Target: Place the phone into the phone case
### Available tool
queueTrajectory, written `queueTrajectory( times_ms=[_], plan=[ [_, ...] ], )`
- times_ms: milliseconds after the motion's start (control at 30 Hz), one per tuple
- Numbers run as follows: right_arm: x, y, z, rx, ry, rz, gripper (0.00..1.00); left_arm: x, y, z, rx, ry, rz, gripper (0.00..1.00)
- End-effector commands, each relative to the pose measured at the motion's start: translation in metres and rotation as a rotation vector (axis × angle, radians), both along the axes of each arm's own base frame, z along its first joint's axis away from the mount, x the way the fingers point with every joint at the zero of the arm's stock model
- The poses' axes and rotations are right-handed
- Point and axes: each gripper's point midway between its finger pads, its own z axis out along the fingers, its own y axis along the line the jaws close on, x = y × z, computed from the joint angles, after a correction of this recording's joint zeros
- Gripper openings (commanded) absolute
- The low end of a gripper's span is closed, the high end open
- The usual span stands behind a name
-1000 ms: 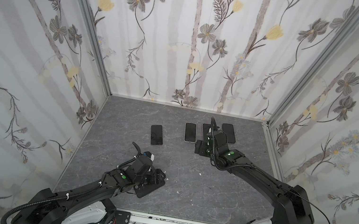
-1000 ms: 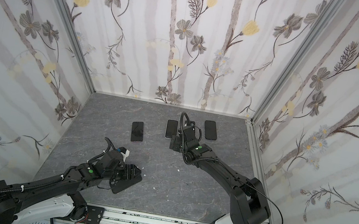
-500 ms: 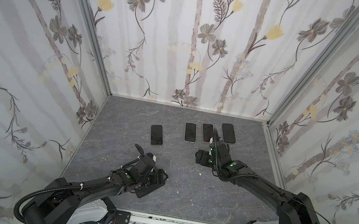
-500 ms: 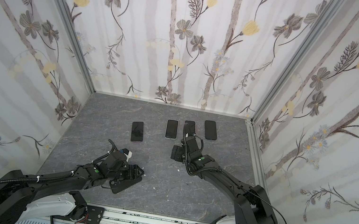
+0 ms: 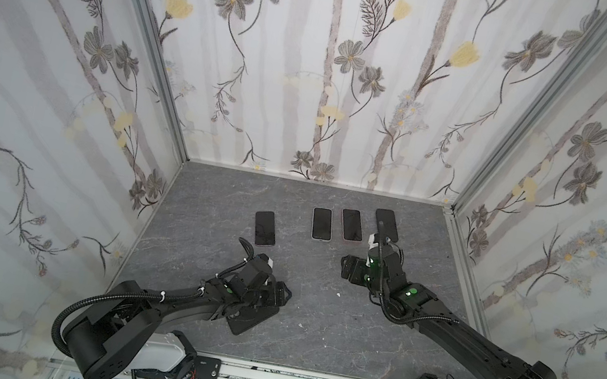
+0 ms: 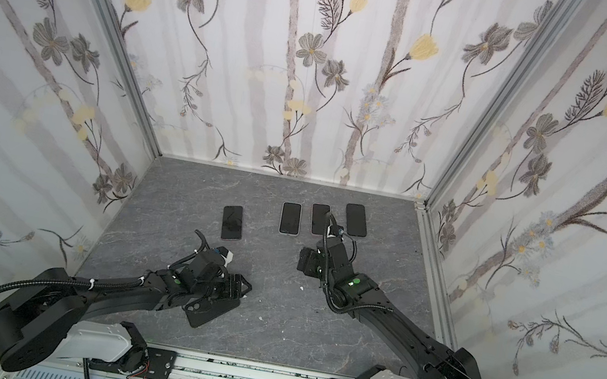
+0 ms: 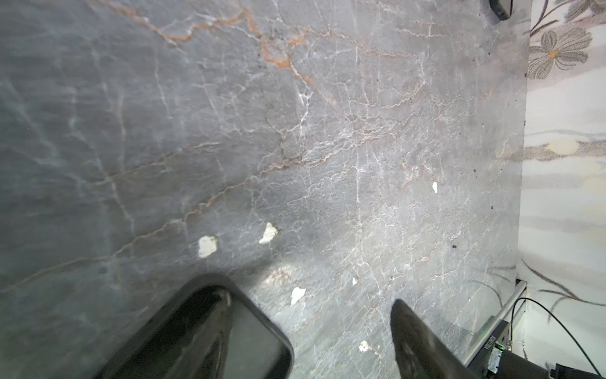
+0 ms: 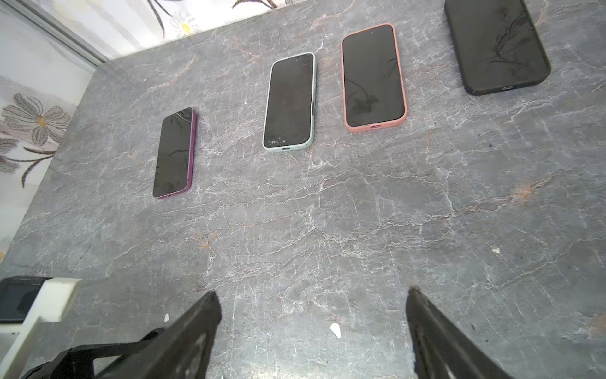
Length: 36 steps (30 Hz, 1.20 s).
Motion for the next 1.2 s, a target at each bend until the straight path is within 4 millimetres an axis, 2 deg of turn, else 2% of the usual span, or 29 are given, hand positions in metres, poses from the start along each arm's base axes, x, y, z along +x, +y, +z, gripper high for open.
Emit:
queueTrajectory(
  times_ms=[0,400,433,500,833,967,1167],
  plan=[
    [0.001,-0.007,0.01,-0.008,-0.039,-0.02,0.87,0.008,-0.011,0.005,-0.006,-0.034,-0.037,0.77],
    [-0.006,-0.034,0.037,-0.024,-0.129,-0.089,0.88,0.017,-0.06,0.006,-0.038,-0.034,-0.137,0.78],
    [-0.01,-0.037,0.028,-0.038,-0.117,-0.091,0.88,0.017,-0.065,0.004,-0.04,-0.028,-0.147,0.78],
    [-0.011,-0.042,0.028,-0.046,-0.122,-0.103,0.87,0.019,-0.074,0.001,-0.048,-0.02,-0.167,0.78],
    [-0.014,-0.057,0.043,-0.059,-0.166,-0.139,0.88,0.035,-0.121,0.004,-0.066,-0.054,-0.267,0.78],
    [-0.016,-0.062,0.046,-0.067,-0.173,-0.147,0.87,0.04,-0.13,0.003,-0.064,-0.043,-0.284,0.78],
    [-0.019,-0.066,0.047,-0.07,-0.177,-0.155,0.88,0.046,-0.132,-0.003,-0.051,-0.02,-0.246,0.79]
  ],
)
